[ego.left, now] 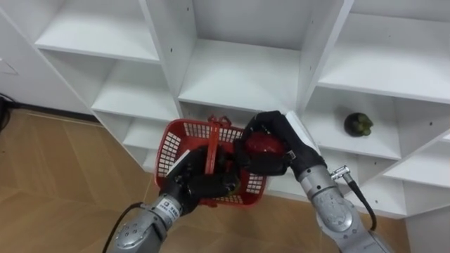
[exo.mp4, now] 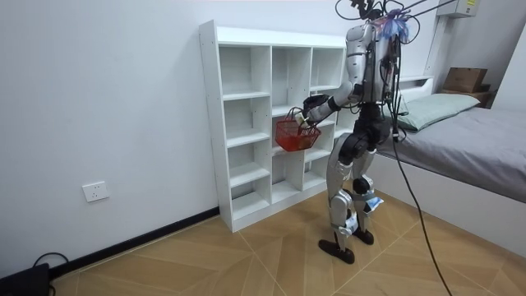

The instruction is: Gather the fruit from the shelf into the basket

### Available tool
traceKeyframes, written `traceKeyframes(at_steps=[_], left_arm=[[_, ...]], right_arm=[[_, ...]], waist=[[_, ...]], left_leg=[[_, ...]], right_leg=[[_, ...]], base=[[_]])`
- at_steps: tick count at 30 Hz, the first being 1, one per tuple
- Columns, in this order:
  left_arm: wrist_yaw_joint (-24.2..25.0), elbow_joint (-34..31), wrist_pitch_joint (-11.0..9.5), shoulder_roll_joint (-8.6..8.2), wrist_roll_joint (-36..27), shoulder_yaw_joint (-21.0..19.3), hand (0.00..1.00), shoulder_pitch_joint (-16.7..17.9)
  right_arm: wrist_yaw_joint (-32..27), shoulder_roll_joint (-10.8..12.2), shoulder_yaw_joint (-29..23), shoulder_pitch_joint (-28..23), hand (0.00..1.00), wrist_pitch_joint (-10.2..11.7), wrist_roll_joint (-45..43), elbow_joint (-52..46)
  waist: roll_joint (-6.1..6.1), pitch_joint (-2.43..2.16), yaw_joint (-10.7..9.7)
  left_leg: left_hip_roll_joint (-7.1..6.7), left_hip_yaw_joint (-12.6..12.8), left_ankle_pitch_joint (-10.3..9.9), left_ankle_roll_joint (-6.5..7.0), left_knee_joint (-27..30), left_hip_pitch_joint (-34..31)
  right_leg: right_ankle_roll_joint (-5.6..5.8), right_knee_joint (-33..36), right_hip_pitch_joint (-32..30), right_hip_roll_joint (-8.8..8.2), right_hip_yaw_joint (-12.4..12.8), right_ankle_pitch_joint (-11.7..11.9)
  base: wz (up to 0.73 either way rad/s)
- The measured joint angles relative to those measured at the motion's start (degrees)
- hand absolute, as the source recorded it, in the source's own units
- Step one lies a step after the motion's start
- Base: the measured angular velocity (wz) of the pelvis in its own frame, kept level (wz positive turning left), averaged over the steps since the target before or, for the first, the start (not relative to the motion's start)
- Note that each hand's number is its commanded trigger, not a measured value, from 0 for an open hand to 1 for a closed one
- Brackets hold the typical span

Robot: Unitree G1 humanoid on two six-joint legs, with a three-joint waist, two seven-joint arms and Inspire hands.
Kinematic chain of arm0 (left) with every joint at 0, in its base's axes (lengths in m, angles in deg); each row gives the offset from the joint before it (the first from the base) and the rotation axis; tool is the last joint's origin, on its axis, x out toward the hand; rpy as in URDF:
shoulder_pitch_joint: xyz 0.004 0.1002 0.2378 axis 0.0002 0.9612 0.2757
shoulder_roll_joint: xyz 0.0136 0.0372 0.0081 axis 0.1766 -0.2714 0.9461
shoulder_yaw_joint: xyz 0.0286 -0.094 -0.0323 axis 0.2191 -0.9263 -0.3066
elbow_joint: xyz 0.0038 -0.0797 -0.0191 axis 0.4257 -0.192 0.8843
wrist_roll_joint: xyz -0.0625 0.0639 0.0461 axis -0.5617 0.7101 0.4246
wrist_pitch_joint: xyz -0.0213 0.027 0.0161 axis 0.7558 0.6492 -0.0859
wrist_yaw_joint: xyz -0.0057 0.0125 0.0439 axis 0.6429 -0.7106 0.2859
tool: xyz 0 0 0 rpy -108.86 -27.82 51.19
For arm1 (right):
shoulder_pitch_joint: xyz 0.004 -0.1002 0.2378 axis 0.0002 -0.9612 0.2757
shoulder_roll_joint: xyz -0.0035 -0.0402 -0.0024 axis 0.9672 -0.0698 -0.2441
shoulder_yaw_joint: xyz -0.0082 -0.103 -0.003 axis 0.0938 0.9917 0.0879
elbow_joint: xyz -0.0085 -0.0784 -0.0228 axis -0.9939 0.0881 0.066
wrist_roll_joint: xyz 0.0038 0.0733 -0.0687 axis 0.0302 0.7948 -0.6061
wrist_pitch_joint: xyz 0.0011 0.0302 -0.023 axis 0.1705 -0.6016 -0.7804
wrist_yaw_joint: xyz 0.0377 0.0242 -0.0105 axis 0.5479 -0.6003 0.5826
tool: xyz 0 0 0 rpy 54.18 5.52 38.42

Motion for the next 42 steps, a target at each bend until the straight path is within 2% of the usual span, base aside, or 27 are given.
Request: traceKeyframes(at_steps=[1, 2, 4, 5, 13, 16, 23, 42], left_arm=[[0.00, -0.03, 0.00, -0.02, -0.01, 0.00, 1.00, 0.00], [-0.01, -0.03, 0.00, -0.03, -0.04, 0.02, 1.00, 0.00], [-0.07, -0.03, 0.05, -0.02, -0.46, 0.59, 1.00, 0.00], [-0.21, -0.02, 0.11, -0.02, -1.17, 0.85, 1.00, 0.00], [-0.26, -0.02, 1.24, 0.86, -4.03, 2.20, 1.00, 0.48], [-0.23, -0.02, 1.52, 0.82, -4.03, 2.21, 1.00, 0.46], [-0.05, -0.19, 2.21, 0.62, -4.41, 2.35, 1.00, 0.45], [-0.23, -2.38, 2.22, 0.21, -5.88, 2.13, 1.00, 0.46]], right_arm=[[-0.04, 0.01, 0.00, 0.00, 1.00, 0.00, 0.12, 0.00], [-0.05, 0.01, 0.01, -0.01, 0.67, 0.00, 0.23, 0.00], [-0.17, 0.01, 0.01, -0.09, 0.13, 0.00, 0.23, 0.00], [-0.46, 0.07, 0.01, -0.09, 0.00, 0.03, 0.23, 0.00], [-0.63, 0.39, -0.10, 0.04, 0.00, 0.19, 0.84, 0.00], [-1.06, 1.00, -0.15, 0.15, 0.00, 1.22, 0.82, 0.00], [-1.59, 1.22, -0.32, 0.12, 0.00, 1.20, 0.96, 0.01], [-1.08, 2.68, -2.37, 0.14, 0.00, 1.30, 2.72, -1.38]], waist=[[-0.02, 0.01, -0.02], [-0.08, 0.05, -0.06], [-0.17, 0.11, -0.13], [-0.24, 0.15, -0.17], [-0.24, 0.19, -1.05], [-0.14, 0.25, -1.44], [0.59, 0.67, -1.61], [0.86, 0.54, -1.48]], left_leg=[[-0.01, 0.00, 0.00, 0.00, -0.09, 0.02], [-0.03, 0.00, 0.00, 0.00, -0.28, 0.08], [-0.04, 0.00, 0.00, 0.00, -0.38, 0.10], [-0.05, 0.00, 0.00, 0.00, -0.42, 0.11], [-0.05, -0.09, -0.01, -0.01, -0.48, -0.13], [-0.04, -0.10, -0.01, -0.02, -0.60, -0.12], [-0.01, -0.52, -0.04, -0.06, -0.51, -0.67], [0.00, -0.52, -0.04, -0.06, -0.20, -0.90]], right_leg=[[0.00, -0.01, -0.01, 0.00, 0.00, 0.00], [0.00, -0.03, -0.05, 0.00, 0.03, 0.00], [0.01, -0.08, -0.06, -0.02, 0.03, -0.01], [0.01, -0.13, -0.06, -0.02, 0.03, -0.01], [0.04, -0.79, 0.10, -0.12, -0.63, 0.03], [0.04, -0.89, 0.13, -0.17, -0.86, 0.04], [-0.01, -0.92, -0.08, -0.17, -1.39, 0.08], [-0.03, 0.22, -0.80, -0.55, -1.39, 0.09]], base=[[0.00], [0.00], [0.00], [0.00], [0.01], [0.00], [0.02], [0.00]])
